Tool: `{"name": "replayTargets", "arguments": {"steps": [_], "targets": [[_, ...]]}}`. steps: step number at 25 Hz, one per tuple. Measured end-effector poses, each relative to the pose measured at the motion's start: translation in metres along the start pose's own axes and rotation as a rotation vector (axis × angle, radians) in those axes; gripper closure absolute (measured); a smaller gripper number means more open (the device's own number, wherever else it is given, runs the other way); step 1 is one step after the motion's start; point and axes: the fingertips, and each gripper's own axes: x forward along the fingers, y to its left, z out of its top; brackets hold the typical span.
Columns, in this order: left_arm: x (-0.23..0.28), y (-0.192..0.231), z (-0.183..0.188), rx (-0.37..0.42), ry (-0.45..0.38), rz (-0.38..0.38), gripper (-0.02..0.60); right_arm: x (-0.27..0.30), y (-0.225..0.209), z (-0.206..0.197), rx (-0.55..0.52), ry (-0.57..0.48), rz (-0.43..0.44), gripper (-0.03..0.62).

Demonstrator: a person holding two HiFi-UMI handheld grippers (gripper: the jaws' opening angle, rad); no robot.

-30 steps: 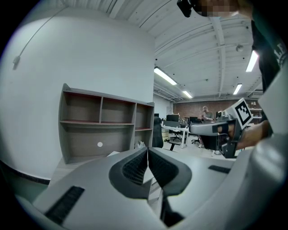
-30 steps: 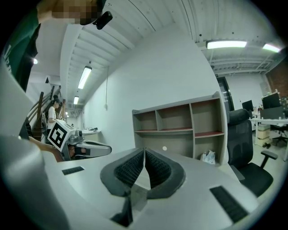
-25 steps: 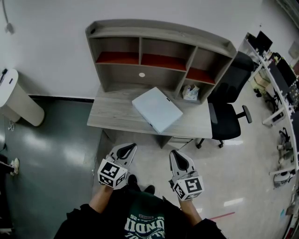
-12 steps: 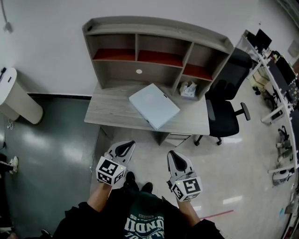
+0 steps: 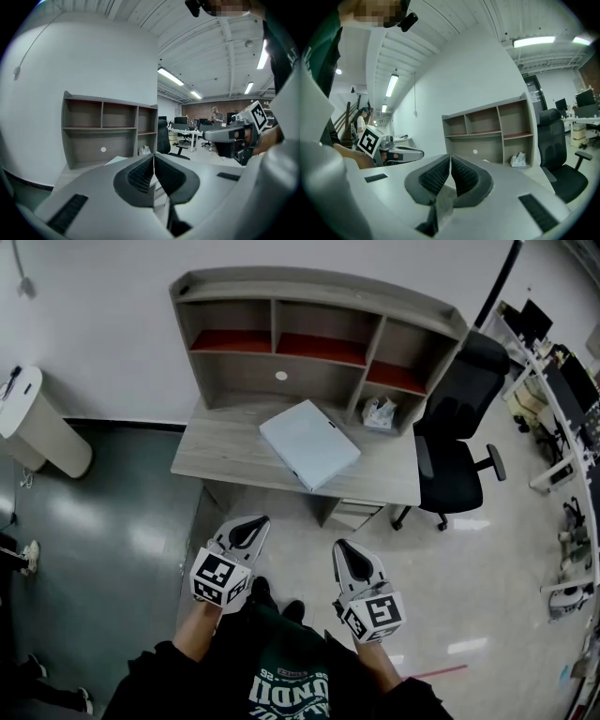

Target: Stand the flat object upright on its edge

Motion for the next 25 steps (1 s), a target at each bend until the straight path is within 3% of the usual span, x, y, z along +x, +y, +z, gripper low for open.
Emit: {"name": "replayTargets", "arguments": {"steps": [12,25], "targets": [[0.026,0.006,0.011,0.021,-0.004,-0.019,0.565,0.018,-0.019,0.007,-0.002,-0.013,-0.001,0.557],[0.116,0.082,0.022,-0.013,-0.009,-0.065,0.566,0.113,-0.076,0.020,-0.003,0.011,-0.043,0.557]]}}
